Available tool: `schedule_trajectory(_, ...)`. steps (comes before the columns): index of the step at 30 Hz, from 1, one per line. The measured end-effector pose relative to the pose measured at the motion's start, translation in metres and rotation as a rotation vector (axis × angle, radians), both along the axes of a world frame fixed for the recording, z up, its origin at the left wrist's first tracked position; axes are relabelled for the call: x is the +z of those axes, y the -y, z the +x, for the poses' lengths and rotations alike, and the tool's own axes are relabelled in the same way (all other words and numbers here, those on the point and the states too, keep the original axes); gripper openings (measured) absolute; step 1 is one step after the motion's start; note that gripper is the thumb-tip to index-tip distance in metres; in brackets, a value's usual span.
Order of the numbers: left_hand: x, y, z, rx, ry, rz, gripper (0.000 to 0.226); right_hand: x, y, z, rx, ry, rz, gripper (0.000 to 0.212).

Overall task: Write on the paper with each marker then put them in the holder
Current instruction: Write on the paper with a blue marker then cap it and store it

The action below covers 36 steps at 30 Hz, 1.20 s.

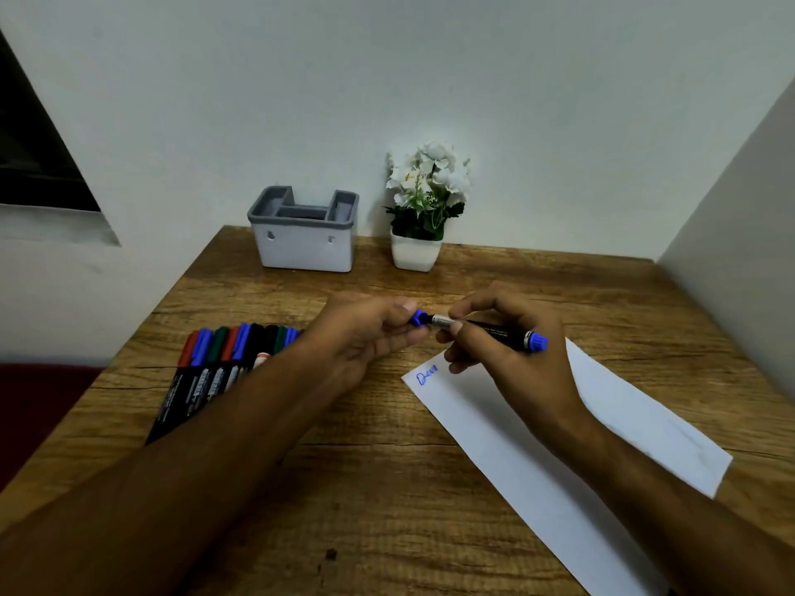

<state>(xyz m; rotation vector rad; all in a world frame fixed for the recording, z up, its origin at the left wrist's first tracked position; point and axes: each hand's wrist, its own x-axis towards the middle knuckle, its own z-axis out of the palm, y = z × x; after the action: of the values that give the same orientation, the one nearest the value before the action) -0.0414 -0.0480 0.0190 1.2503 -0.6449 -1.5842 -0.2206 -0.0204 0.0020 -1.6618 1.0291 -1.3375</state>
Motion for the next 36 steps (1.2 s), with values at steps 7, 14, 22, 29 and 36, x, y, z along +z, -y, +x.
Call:
schedule_trajectory(7, 0.000, -0.003, -0.004, -0.003, -0.015, 0.034, 0.020, -0.004, 0.007, 0.003, -0.049, 0.003, -0.019, 0.008)
schedule_trajectory(14, 0.005, 0.002, -0.009, 0.164, -0.030, 0.044, 0.017, -0.008, 0.015, 0.016, -0.057, 0.093, -0.081, 0.016)
schedule_trajectory(22, 0.013, 0.012, -0.003, 0.296, -0.116, -0.025, 0.022, -0.004, 0.031, 0.034, -0.052, 0.268, -0.024, 0.014)
schedule_trajectory(29, 0.013, 0.015, 0.007, 0.366, -0.173, -0.165, 0.036, 0.000, 0.048, 0.056, 0.068, 0.150, -0.027, 0.021)
schedule_trajectory(36, 0.027, 0.037, 0.043, 0.372, 0.302, -0.508, 0.037, 0.008, 0.074, 0.073, 0.000, -0.143, -0.083, 0.035)
